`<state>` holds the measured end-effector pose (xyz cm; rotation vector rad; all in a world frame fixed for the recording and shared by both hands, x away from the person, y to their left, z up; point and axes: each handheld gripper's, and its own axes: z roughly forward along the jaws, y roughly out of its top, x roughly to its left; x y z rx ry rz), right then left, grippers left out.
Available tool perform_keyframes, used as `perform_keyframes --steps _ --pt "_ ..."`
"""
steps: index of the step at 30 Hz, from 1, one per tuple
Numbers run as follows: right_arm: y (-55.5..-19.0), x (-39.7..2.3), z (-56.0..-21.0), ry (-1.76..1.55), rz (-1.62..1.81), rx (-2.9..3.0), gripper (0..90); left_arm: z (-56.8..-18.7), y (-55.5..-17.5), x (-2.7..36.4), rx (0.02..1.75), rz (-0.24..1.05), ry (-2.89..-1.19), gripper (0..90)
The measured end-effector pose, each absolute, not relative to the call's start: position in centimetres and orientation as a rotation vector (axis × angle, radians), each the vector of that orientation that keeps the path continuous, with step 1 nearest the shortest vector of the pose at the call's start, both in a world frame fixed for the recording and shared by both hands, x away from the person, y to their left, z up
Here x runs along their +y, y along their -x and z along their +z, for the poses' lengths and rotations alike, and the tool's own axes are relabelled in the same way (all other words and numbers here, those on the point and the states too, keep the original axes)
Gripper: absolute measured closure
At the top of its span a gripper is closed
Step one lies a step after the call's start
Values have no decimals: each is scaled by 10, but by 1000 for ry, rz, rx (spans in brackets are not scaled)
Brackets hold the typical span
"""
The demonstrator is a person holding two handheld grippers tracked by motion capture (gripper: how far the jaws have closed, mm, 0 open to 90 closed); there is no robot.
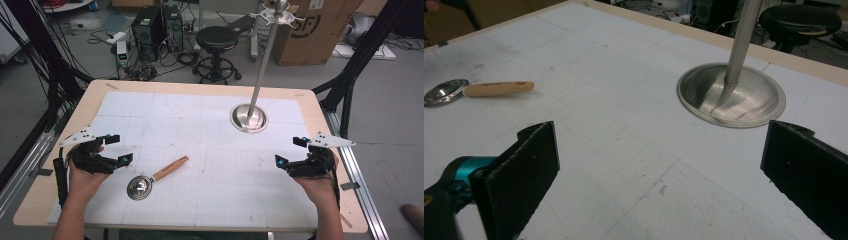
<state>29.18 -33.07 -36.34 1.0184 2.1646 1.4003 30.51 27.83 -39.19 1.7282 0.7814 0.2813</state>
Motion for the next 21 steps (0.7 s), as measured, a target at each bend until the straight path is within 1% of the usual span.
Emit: perform_keyframes --steps 6,13,21 --pt "-296 -329 -365 -1022 1378 2177 10 -392 -305 278 781 286 -1734 18" --pt "-292 -328 -363 -1014 1377 2170 10 -392 -302 277 778 286 -1740 18" --pt "-295 -328 -364 -1016 1367 2176 10 -391 -301 275 776 268 -1737 18"
